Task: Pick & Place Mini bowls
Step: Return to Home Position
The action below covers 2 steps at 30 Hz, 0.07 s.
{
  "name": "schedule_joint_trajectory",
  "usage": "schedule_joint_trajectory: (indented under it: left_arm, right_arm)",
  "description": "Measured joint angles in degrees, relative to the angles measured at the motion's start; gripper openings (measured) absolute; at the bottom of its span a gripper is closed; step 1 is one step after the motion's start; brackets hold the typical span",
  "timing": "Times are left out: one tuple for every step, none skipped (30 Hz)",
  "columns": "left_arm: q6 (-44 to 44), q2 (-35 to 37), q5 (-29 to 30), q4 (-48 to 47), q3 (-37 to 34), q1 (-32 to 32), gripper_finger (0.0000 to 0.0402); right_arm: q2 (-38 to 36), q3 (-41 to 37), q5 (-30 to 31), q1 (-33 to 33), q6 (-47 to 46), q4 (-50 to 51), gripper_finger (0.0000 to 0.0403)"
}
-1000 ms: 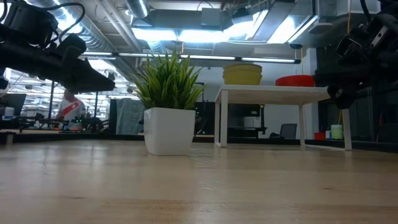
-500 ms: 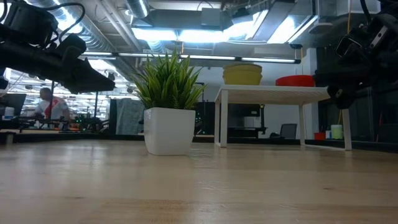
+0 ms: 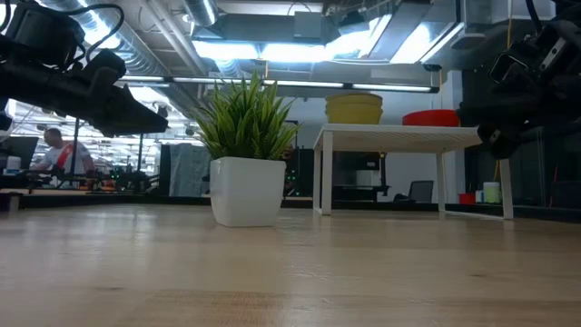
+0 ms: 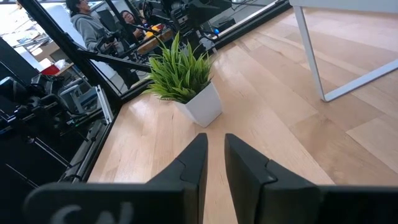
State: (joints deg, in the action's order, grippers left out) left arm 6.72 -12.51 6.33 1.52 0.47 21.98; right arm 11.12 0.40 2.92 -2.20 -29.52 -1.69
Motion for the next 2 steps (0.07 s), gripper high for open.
schedule_joint_trajectory:
  left_arm:
    - [0.0, 0.0, 0.0, 0.0, 0.0, 0.0, 0.0153]
    - [0.0, 0.0, 0.0, 0.0, 0.0, 0.0, 0.0153]
  right_arm:
    - [0.0, 0.0, 0.0, 0.0, 0.0, 0.0, 0.0056]
    - [0.0, 0.0, 0.0, 0.0, 0.0, 0.0, 0.0056]
